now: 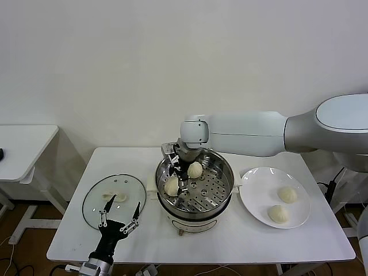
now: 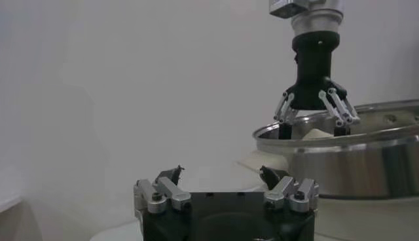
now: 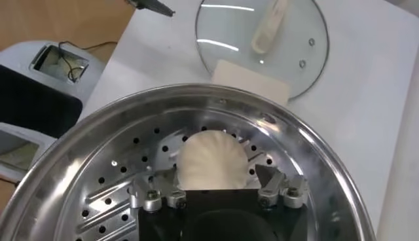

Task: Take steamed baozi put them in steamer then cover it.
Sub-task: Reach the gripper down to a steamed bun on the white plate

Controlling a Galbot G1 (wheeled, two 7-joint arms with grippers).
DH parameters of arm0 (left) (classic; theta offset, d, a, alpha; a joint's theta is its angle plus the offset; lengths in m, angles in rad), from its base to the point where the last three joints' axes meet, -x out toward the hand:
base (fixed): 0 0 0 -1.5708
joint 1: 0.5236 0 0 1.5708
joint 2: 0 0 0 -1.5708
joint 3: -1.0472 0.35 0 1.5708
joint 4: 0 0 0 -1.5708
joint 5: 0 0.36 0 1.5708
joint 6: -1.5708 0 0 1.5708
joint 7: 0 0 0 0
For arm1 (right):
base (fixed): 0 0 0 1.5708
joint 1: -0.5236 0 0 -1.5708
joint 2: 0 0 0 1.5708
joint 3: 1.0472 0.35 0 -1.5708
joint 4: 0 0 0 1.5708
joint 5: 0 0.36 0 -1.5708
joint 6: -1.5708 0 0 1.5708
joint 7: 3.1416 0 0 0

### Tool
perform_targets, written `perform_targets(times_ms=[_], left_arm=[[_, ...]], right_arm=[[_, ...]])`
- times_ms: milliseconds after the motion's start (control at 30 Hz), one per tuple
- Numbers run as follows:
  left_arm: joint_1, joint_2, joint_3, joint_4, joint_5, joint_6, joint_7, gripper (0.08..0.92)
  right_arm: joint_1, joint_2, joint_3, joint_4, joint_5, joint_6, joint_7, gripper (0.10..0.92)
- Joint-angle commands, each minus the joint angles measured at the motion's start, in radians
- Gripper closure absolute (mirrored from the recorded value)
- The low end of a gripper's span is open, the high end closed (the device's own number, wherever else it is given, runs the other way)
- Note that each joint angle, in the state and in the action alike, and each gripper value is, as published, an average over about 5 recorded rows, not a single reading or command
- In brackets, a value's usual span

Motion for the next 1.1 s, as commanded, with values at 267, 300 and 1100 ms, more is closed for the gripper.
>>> perform_targets(times_ms=[267,300,1100], left_arm=[[-0.004,0.008,0.009,-0.011,0.005,0.005,0.001,0.177],[-0.004,0.009,0.01,-0.012,0.006,0.005,0.001,0.177],[0.009,-0.006,0.004,-0.001,0.021,0.004,-0.001,0.177]], right_arm=[[0.284,-0.54,0.009,0.113,-0.253,0.174,-0.343,0.203],[0.281,-0.574,0.0,0.105,-0.274,0.189,-0.351,0.203],[-0.352,-0.707,0.168,-0.113,-0.529,0.278,-0.27,0.203]])
